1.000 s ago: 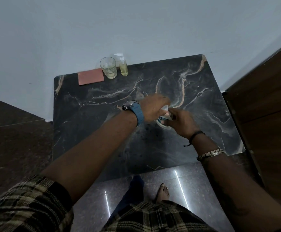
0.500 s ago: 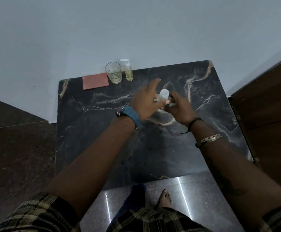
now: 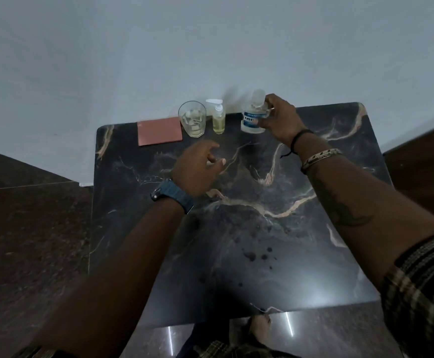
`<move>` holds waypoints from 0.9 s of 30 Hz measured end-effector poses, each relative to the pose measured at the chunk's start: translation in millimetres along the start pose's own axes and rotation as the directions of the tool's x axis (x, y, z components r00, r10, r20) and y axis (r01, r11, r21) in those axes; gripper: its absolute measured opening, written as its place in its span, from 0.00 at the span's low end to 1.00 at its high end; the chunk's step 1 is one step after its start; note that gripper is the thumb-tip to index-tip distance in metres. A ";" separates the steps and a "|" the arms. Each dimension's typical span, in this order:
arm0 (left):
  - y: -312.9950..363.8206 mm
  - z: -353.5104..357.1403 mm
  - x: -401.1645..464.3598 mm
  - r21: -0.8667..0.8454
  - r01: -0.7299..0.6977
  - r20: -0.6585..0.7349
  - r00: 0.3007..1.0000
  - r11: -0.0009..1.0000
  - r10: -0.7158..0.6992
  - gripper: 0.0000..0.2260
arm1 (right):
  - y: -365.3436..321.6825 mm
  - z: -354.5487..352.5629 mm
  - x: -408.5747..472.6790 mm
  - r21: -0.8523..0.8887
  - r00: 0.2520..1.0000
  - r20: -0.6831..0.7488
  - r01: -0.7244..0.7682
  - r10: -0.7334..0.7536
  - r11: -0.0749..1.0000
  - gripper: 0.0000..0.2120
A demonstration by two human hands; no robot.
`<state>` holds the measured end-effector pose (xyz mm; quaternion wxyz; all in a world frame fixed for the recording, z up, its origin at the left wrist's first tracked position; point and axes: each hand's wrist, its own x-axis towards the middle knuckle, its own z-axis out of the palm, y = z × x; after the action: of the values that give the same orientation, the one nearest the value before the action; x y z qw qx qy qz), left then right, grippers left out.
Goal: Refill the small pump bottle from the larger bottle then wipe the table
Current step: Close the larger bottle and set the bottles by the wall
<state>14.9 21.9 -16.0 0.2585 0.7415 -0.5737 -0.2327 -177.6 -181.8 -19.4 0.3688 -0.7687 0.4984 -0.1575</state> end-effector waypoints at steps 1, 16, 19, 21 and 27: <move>-6.3 1.6 0.9 0.005 0.007 -0.001 1.000 1.000 -0.007 0.17 | 0.8 2.7 7.5 -0.017 1.000 0.008 0.001 -0.001 1.000 0.15; -42.9 10.0 15.8 -0.001 0.069 -0.021 0.997 0.998 -0.069 0.15 | 15.2 10.5 48.2 -0.050 0.994 0.101 0.032 -0.027 0.998 0.21; -46.7 12.5 15.1 0.001 0.066 -0.018 0.998 0.998 -0.066 0.15 | 16.7 9.6 48.8 -0.047 0.993 0.112 0.039 -0.034 0.998 0.20; -49.0 14.4 14.2 0.004 0.066 -0.009 0.998 0.998 -0.066 0.15 | 16.8 10.1 47.7 -0.046 0.994 0.107 0.036 -0.031 0.998 0.22; -50.7 15.4 10.4 -0.004 0.067 -0.020 0.998 0.998 -0.067 0.15 | 17.7 7.9 39.0 -0.002 0.996 0.094 -0.003 0.003 1.000 0.29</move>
<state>44.5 20.6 -61.2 0.2577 0.7623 -0.5453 -0.2347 -166.6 -217.0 -42.5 0.3915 -0.7748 0.4817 -0.1200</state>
